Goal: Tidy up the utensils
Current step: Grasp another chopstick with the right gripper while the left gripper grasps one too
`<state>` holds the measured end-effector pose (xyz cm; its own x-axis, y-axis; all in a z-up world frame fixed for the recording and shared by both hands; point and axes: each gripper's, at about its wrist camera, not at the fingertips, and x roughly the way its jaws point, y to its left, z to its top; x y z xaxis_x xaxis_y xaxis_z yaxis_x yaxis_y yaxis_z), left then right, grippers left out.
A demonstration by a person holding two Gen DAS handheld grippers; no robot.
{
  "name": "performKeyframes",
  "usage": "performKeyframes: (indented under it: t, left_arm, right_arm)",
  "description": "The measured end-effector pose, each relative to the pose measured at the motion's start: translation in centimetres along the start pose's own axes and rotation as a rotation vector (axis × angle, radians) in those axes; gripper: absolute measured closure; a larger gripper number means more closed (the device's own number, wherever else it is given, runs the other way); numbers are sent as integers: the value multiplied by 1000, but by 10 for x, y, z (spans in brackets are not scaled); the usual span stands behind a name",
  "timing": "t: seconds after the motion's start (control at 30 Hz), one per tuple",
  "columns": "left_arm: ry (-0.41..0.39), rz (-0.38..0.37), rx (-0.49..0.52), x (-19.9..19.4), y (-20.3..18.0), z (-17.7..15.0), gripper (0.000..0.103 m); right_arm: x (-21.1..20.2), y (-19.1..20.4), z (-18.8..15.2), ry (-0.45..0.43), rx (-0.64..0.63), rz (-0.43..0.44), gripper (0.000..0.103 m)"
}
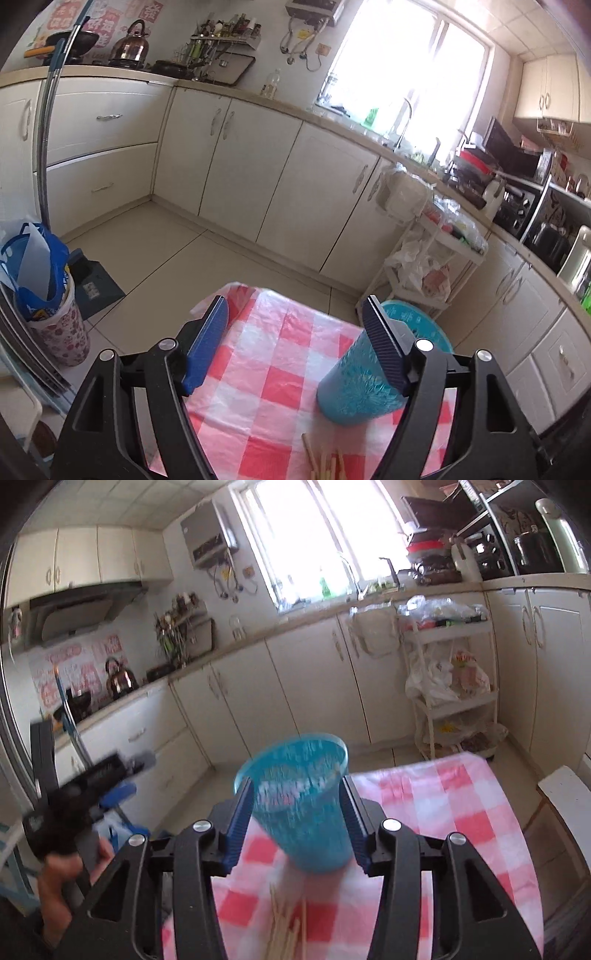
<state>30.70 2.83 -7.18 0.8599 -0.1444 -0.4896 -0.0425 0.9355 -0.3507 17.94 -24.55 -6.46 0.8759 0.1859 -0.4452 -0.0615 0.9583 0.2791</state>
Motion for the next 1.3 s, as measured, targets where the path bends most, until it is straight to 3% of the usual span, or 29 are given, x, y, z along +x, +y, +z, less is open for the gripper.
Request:
performKeyframes:
  t: [0.1, 0.13, 0.23, 0.33, 0.57, 0.63, 0.83, 0.97, 1.17, 1.27, 1.3]
  left_arm:
    - [124, 28, 40, 4, 2, -31, 32]
    - [168, 33, 47, 6, 3, -42, 32]
    - [237, 61, 83, 7, 3, -67, 32]
    - [278, 74, 117, 8, 2, -83, 32]
    - [356, 78, 201, 19, -11, -104, 32]
    - [386, 78, 237, 26, -18, -113, 32]
    - [456, 69, 361, 47, -45, -143, 32]
    - [468, 78, 366, 64, -55, -150, 32]
    - [525, 82, 336, 85, -56, -159, 49]
    - [542, 79, 345, 90, -57, -162, 63]
    - [543, 81, 354, 90, -58, -163, 73]
  right_arm:
    - [27, -2, -51, 228, -47, -19, 59]
    - [39, -3, -67, 301, -52, -21, 66]
    - [65, -4, -95, 412, -80, -40, 77]
    - [77, 0, -107, 464, -107, -40, 79]
    - [86, 16, -127, 499, -215, -69, 81]
    - [86, 18, -130, 490, -268, -114, 84]
    - [78, -16, -122, 498, -160, -169, 97]
    - [71, -39, -117, 508, -72, -141, 97]
    - [66, -50, -114, 527, -14, -106, 97]
    - [65, -52, -113, 532, 3, -100, 97]
    - [64, -53, -113, 531, 7, -98, 97]
